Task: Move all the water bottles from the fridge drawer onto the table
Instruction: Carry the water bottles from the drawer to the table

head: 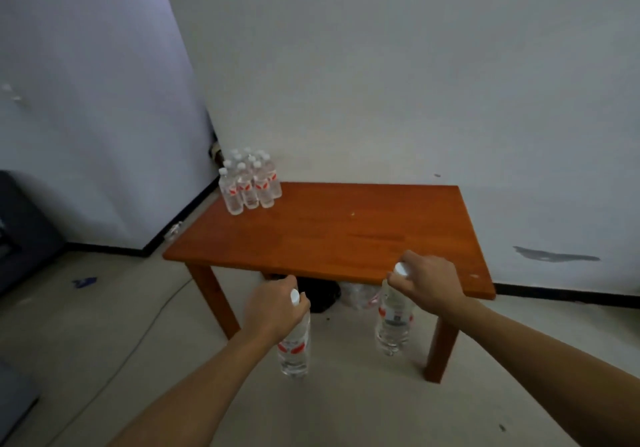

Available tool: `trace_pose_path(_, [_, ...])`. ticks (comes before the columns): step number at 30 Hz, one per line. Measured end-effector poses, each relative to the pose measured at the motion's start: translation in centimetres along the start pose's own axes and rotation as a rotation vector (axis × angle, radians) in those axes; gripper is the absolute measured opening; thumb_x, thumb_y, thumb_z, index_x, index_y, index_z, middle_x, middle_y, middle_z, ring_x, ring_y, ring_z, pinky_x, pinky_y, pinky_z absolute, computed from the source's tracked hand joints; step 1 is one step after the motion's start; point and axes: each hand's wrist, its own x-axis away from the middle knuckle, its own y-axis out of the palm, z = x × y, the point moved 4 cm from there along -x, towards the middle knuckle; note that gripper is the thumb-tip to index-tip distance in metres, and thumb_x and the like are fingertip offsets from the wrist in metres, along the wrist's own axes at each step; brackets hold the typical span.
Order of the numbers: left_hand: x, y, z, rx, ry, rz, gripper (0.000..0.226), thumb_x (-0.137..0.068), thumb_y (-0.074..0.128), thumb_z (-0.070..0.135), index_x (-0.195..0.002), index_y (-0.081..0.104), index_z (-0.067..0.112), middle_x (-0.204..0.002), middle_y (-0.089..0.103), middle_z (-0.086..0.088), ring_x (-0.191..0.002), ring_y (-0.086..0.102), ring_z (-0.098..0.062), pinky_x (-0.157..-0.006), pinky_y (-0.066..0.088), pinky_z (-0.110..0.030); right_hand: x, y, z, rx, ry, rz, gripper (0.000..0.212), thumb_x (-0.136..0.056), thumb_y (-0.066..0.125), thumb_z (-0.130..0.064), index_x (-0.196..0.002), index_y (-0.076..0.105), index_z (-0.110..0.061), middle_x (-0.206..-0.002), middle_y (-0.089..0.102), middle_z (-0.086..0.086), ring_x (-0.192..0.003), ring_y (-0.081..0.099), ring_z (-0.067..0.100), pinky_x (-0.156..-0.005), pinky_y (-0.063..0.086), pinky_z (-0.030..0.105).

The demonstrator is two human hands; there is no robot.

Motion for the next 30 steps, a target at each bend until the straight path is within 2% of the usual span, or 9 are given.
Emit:
trace_pose_path(3, [-3.7, 1.1, -3.9, -0.028, -0.074, -0.007, 0.024, -0.087, 0.053, 0.038, -0.077, 0.058, 0.016, -0.067, 0.061, 0.002, -0.061, 0.058, -0.014, -0.054, 0.040, -0.028, -6.5, 3.8, -1.6, 0.029, -0.080, -0.037, 0.040, -0.089, 0.042, -0.061, -0.078, 0.048, -0.022, -0.061, 0.050, -0.008, -0.049, 0.042, 0.008, -0.046, 0.038, 0.025])
trace_pose_path(7, [-9.9, 1.9, -7.6, -0.049, -0.149, 0.010, 0.027, -0.087, 0.055, 0.039, -0.069, 0.046, 0.021, -0.059, 0.052, 0.006, -0.057, 0.055, -0.013, -0.052, 0.041, -0.028, -15.2, 7.7, -3.3, 0.024, -0.174, -0.073, 0.036, -0.090, 0.045, -0.060, -0.081, 0.042, -0.025, -0.056, 0.038, -0.010, -0.045, 0.032, 0.004, -0.043, 0.022, 0.022])
trace_pose_path(10, [-14.5, 1.9, -9.9, -0.060, -0.192, 0.013, 0.026, -0.087, 0.055, 0.045, -0.074, 0.047, 0.023, -0.065, 0.056, 0.007, -0.061, 0.057, -0.012, -0.058, 0.049, -0.029, -21.7, 9.4, -4.6, -0.016, -0.211, -0.106, 0.033, -0.091, 0.049, -0.057, -0.087, 0.042, -0.025, -0.059, 0.037, -0.012, -0.047, 0.032, 0.003, -0.044, 0.020, 0.020])
trace_pose_path(12, [-17.3, 2.0, -11.8, -0.058, -0.245, 0.049, 0.026, -0.086, 0.057, 0.046, -0.076, 0.049, 0.023, -0.066, 0.057, 0.007, -0.061, 0.057, -0.012, -0.060, 0.050, -0.030, -26.0, 10.4, -5.5, -0.038, -0.236, -0.118, 0.033, -0.091, 0.049, -0.056, -0.095, 0.049, -0.023, -0.063, 0.040, -0.012, -0.049, 0.034, 0.002, -0.045, 0.020, 0.019])
trace_pose_path(16, [-22.1, 2.3, -15.5, -0.090, -0.314, 0.073, 0.024, -0.087, 0.058, 0.049, -0.081, 0.050, 0.026, -0.068, 0.057, 0.010, -0.061, 0.056, -0.007, -0.060, 0.048, -0.021, -33.2, 13.1, -7.6, -0.069, -0.264, -0.116, 0.039, -0.089, 0.052, -0.057, -0.104, 0.056, -0.021, -0.074, 0.051, -0.010, -0.054, 0.042, 0.000, -0.046, 0.024, 0.017])
trace_pose_path(20, [-27.3, 3.4, -20.3, -0.076, -0.357, 0.047, 0.022, -0.088, 0.057, 0.049, -0.083, 0.051, 0.029, -0.070, 0.057, 0.012, -0.065, 0.058, -0.004, -0.065, 0.050, -0.019, -39.2, 16.7, -9.6, -0.070, -0.255, -0.158, 0.040, -0.089, 0.051, -0.058, -0.107, 0.057, -0.023, -0.080, 0.055, -0.010, -0.067, 0.055, 0.006, -0.050, 0.035, 0.016])
trace_pose_path(23, [-31.4, 4.8, -24.0, -0.093, -0.331, 0.013, 0.021, -0.089, 0.055, 0.049, -0.085, 0.050, 0.029, -0.074, 0.057, 0.013, -0.068, 0.058, -0.004, -0.067, 0.047, -0.017, -43.3, 20.0, -10.9, -0.061, -0.221, -0.187, 0.040, -0.089, 0.050, -0.059, -0.107, 0.057, -0.024, -0.085, 0.060, -0.009, -0.069, 0.058, 0.006, -0.056, 0.047, 0.018])
trace_pose_path(30, [-41.9, 7.3, -32.5, -0.030, -0.224, -0.072, 0.024, -0.088, 0.057, 0.051, -0.098, 0.053, 0.029, -0.088, 0.063, 0.013, -0.074, 0.058, -0.005, -0.071, 0.050, -0.017, -53.2, 26.3, -13.9, -0.038, -0.070, -0.184, 0.041, -0.088, 0.051, -0.060, -0.110, 0.056, -0.026, -0.091, 0.064, -0.009, -0.073, 0.059, 0.006, -0.061, 0.051, 0.020])
